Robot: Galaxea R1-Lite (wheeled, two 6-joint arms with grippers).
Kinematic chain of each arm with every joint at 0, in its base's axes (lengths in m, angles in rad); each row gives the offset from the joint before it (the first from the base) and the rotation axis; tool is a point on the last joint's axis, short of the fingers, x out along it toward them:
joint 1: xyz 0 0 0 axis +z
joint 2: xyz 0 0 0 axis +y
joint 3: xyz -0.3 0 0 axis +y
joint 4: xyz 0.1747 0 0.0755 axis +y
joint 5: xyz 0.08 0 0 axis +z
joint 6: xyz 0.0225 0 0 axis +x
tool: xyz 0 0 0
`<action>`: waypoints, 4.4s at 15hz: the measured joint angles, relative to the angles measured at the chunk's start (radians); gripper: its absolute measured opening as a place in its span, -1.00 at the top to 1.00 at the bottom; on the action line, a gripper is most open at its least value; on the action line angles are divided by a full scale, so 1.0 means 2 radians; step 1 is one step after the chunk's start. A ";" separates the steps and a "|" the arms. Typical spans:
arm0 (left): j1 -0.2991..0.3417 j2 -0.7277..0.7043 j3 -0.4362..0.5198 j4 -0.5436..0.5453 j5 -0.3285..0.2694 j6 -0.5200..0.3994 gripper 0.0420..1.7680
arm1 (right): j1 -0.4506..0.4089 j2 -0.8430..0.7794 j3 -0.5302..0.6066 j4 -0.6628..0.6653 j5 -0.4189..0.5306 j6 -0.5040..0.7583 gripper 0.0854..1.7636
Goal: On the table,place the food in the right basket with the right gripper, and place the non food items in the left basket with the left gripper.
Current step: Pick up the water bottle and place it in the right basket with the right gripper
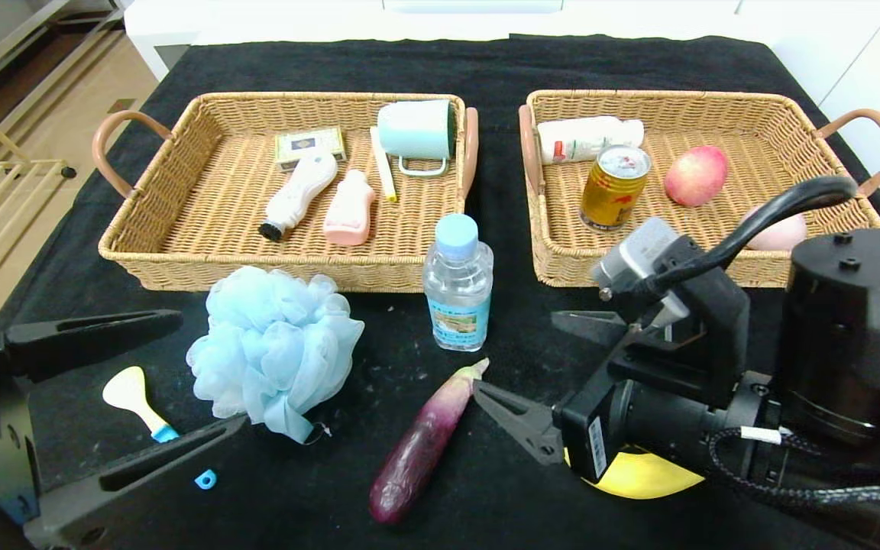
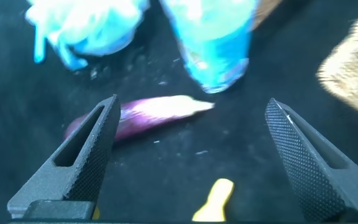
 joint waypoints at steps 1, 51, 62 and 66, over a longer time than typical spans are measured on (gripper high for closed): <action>0.000 0.000 0.000 0.000 0.000 0.000 -0.94 | 0.004 0.006 -0.003 -0.001 -0.001 0.000 -0.92; 0.002 0.006 0.005 0.002 -0.001 0.004 -0.94 | -0.006 0.176 -0.139 -0.151 -0.091 -0.010 -0.24; 0.001 0.015 0.008 0.000 -0.001 0.004 -0.94 | -0.002 0.086 -0.098 -0.084 -0.089 0.003 -0.24; 0.001 0.020 0.011 -0.002 -0.001 0.005 -0.94 | -0.016 0.038 -0.091 -0.064 -0.090 0.004 -0.24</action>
